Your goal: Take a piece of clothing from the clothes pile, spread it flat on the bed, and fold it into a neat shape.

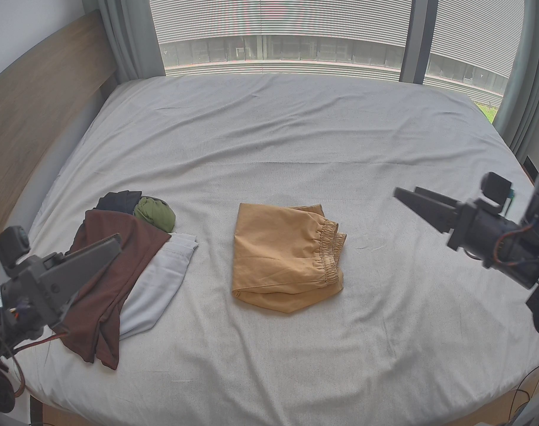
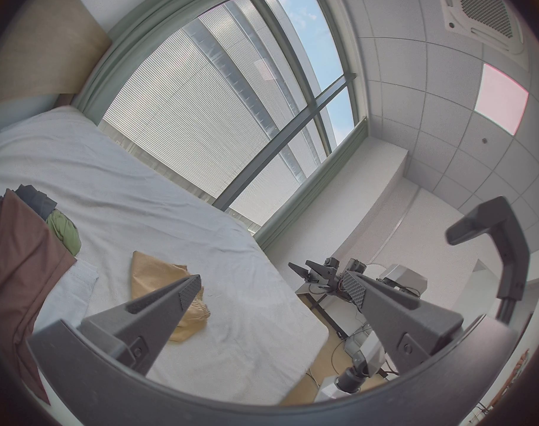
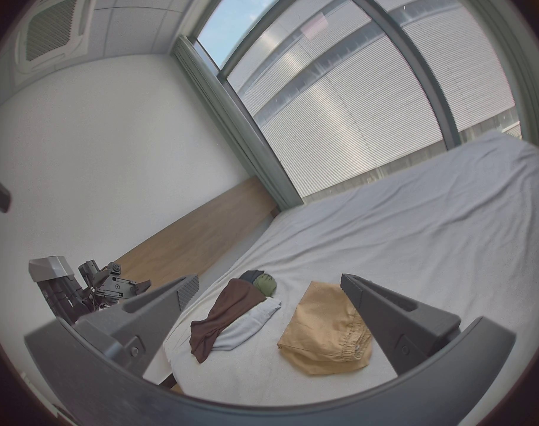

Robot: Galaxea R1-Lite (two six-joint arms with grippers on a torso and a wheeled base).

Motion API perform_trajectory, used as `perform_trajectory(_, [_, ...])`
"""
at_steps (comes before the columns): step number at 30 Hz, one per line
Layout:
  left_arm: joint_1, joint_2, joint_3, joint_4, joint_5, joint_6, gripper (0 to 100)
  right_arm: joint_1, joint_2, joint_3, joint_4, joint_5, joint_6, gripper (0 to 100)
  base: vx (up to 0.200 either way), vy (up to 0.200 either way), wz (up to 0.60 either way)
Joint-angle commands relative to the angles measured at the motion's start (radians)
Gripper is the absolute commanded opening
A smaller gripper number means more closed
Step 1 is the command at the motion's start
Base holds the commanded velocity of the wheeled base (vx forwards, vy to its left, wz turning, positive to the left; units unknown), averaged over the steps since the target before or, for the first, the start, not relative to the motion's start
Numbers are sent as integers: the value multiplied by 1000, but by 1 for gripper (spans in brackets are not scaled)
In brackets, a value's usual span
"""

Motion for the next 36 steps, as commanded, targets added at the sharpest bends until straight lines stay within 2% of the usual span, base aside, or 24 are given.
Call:
perform_trajectory(1, [-10,-733,100,392,0,-60,100,-201,-727,421,27,-16,-63,100,0,0,0])
perform_trajectory(3, [-11,-858,60,562,0,-62,100,-231,-828,440,87,-16,-65,100,0,0,0])
perform_trajectory(4, [-11,-876,57,588,0,-60,100,-233,-843,441,99,-16,-67,100,0,0,0])
perform_trajectory(5, [-19,-968,37,723,-4,-60,100,-244,-932,452,174,-16,-74,100,0,0,0])
perform_trajectory(6, [-19,-968,37,723,-4,-60,100,-244,-932,452,174,-16,-74,100,0,0,0])
perform_trajectory(7, [-25,-1079,-8,906,-35,-60,100,-250,-1064,461,313,-18,-79,100,0,0,0])
perform_trajectory(8, [-24,-1103,-26,956,-50,-60,100,-250,-1105,463,357,-18,-79,100,0,0,0])
perform_trajectory(9, [-24,-1158,-71,1064,-73,-62,100,-250,-1208,461,475,-18,-79,100,0,0,0])
perform_trajectory(10, [-22,-1181,-89,1110,-79,-62,100,-245,-1260,457,532,-18,-79,100,0,0,0])
perform_trajectory(12, [-22,-1181,-89,1110,-79,-62,100,-245,-1260,457,532,-18,-79,100,0,0,0])
perform_trajectory(13, [-24,-1235,-132,1225,-83,-58,100,-262,-1425,443,727,-18,-79,100,0,0,0])
perform_trajectory(15, [-22,-1237,-126,1234,-73,-48,100,-296,-1498,452,814,-18,-85,100,0,0,0])
perform_trajectory(18, [-22,-1237,-104,1236,-69,-19,100,-351,-1555,484,846,-16,-119,100,0,0,0])
perform_trajectory(22, [-14,-1235,-98,1240,-43,32,100,-354,-1569,484,880,-19,-139,100,0,0,0])
perform_trajectory(24, [-8,-1235,-98,1243,2,50,100,-354,-1569,484,900,-42,-172,100,0,0,0])
perform_trajectory(27, [24,-1235,-75,1257,102,119,100,-354,-1569,484,968,-151,-240,100,0,0,0])
perform_trajectory(28, [27,-1235,-72,1257,111,130,100,-354,-1569,484,975,-165,-248,100,0,0,0])
perform_trajectory(29, [33,-1235,-55,1259,160,185,100,-353,-1569,484,1017,-248,-278,100,0,0,0])
perform_trajectory(33, [88,-1235,-37,1265,217,250,100,-353,-1569,484,1081,-398,-290,100,0,0,0])
perform_trajectory(34, [113,-1237,-34,1274,230,261,100,-354,-1569,484,1083,-424,-292,100,0,0,0])
perform_trajectory(36, [151,-1247,-32,1302,246,290,100,-354,-1569,484,1084,-430,-292,100,0,0,0])
